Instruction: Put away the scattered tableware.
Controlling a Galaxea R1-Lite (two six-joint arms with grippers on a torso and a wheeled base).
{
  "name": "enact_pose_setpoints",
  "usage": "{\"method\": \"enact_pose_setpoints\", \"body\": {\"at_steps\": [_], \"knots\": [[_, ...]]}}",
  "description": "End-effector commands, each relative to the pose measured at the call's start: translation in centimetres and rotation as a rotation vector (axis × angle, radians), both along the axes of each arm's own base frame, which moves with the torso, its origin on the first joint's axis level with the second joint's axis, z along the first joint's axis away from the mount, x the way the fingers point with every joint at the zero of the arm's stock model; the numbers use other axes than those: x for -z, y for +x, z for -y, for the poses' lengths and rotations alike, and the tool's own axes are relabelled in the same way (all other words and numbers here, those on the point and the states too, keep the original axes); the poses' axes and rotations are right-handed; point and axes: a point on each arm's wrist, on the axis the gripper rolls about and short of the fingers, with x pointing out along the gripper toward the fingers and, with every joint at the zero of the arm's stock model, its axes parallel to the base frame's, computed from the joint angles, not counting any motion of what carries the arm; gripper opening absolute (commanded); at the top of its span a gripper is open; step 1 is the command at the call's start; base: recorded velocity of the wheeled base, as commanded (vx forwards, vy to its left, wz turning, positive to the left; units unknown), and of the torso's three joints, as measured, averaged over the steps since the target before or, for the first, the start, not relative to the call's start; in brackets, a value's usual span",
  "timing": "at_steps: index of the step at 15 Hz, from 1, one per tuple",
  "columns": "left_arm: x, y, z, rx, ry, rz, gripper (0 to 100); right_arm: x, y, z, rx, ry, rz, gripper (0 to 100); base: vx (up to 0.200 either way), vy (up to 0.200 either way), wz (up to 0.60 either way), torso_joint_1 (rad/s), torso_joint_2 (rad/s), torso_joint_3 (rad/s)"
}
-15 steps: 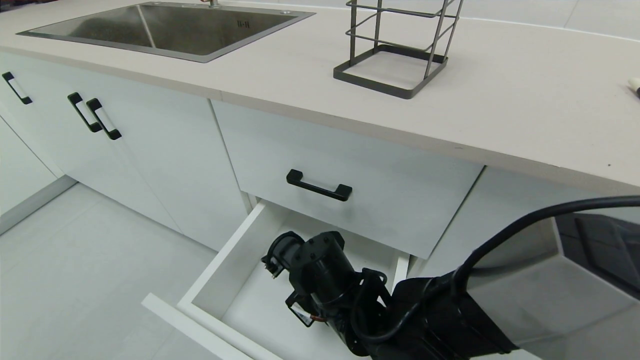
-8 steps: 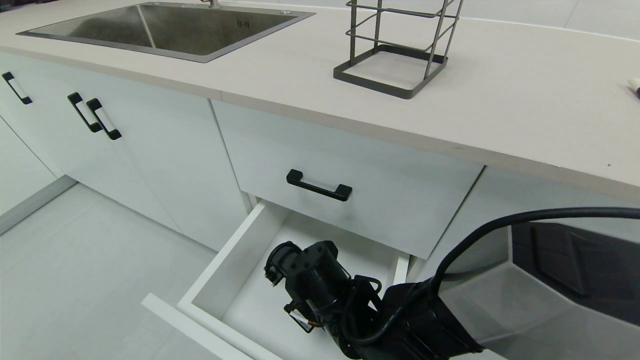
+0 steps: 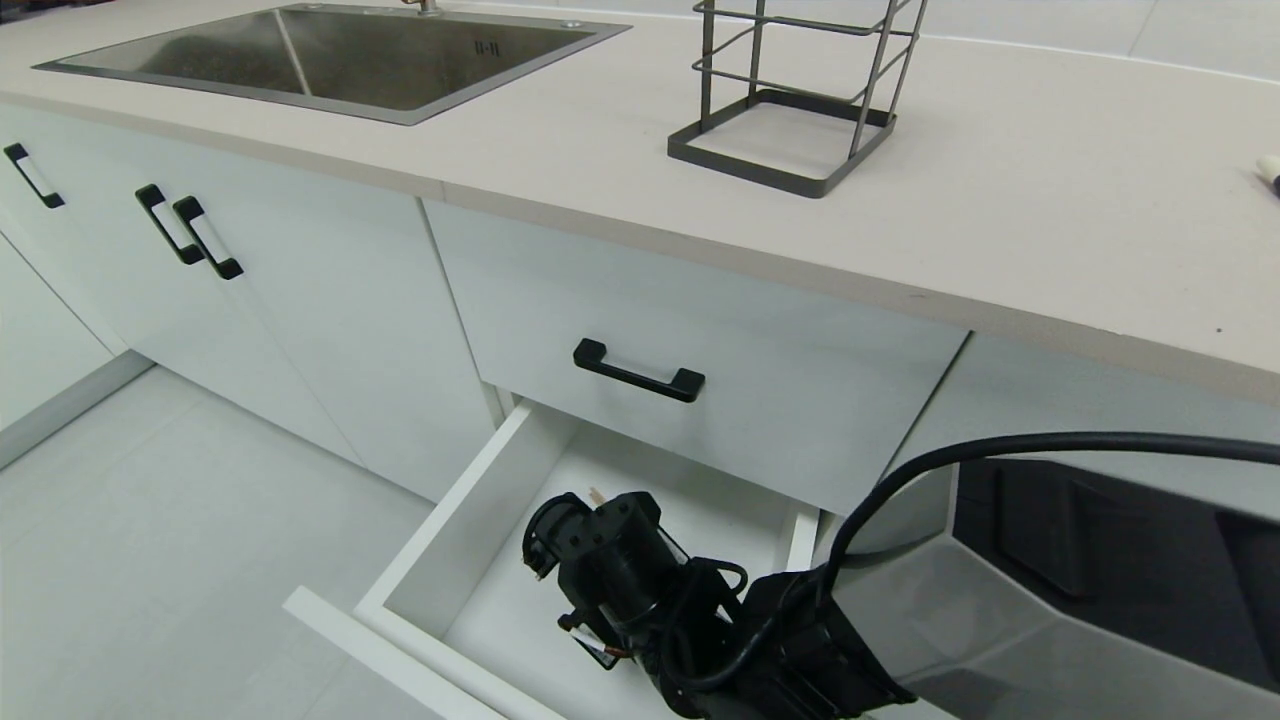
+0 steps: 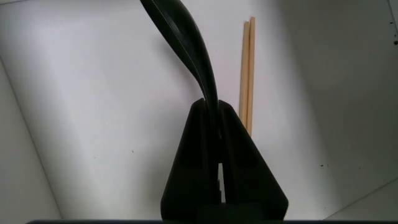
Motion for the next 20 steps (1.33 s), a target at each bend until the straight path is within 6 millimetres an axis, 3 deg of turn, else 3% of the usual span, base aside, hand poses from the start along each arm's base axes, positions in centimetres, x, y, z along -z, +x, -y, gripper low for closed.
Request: {"method": "enact_pose_setpoints", "body": {"at_steps": [1, 20], "knots": [[0.0, 0.0, 0.0, 0.000, 0.000, -0.001, 100, 0.8, 0.1, -0.2, 0.000, -0.009, -0.005, 0, 0.000, 0.000, 0.00, 0.000, 0.00, 0.000], [0.0, 0.0, 0.0, 0.000, 0.000, -0.001, 100, 4.0, 1.8, -1.1, 0.038, -0.013, -0.030, 0, 0.000, 0.000, 0.00, 0.000, 0.00, 0.000]]}}
